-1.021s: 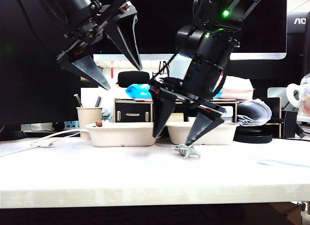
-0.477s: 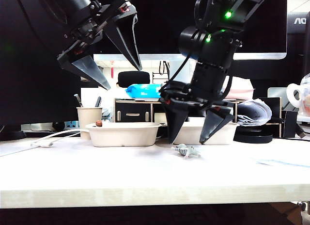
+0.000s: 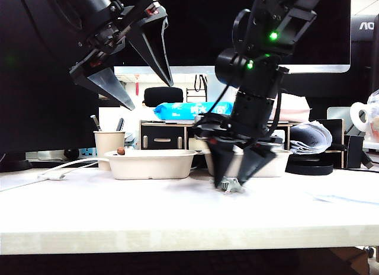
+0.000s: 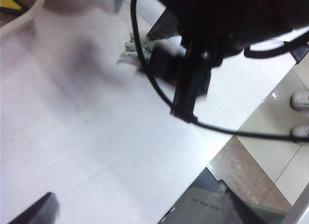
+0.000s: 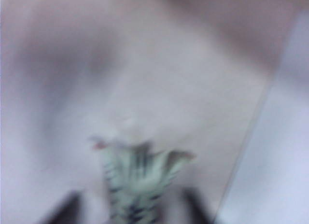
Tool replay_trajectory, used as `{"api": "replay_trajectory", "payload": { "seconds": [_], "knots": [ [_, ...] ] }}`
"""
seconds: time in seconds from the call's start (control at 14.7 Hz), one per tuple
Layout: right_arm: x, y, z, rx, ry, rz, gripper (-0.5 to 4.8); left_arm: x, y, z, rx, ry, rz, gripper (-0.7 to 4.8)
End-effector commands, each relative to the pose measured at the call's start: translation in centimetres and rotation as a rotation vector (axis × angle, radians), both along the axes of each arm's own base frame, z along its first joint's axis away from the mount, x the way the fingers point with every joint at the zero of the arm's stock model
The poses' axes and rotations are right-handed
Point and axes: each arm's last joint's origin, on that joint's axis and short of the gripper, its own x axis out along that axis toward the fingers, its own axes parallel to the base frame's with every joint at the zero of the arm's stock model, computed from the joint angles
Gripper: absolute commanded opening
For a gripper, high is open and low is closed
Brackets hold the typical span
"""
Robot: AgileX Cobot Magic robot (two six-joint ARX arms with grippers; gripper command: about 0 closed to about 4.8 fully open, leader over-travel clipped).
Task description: Put the dolls with similar sizes into the same paper box, while dolls with different sizes go into separate paper boxes.
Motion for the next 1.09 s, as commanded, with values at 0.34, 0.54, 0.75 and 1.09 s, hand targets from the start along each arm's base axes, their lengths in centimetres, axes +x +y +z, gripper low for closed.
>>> {"api": "replay_trajectory", "payload": {
  "seconds": [0.34,0.54,0.75,1.09],
  "knots": [
    [-0.5,0.0,0.8,0.023,0.009,0.013,0.38,0.0,0.1,0.2,-0.004,-0.007,0.001,4.62],
    [-1.4,-0.7,5.6,0.048,-0.137,-0.004,0.34,0.0,0.1,0.2,-0.004,-0.007,0.001,4.62],
    [-3.1,-2.2,10.9,0.088,-0.286,-0.027,0.3,0.0,0.1,0.2,-0.006,-0.011,0.001,4.62],
    [-1.4,-7.1,16.1,0.165,-0.502,-0.159,-0.01,0.1,0.0,0.3,-0.01,-0.022,-0.002,4.62]
  ]
}}
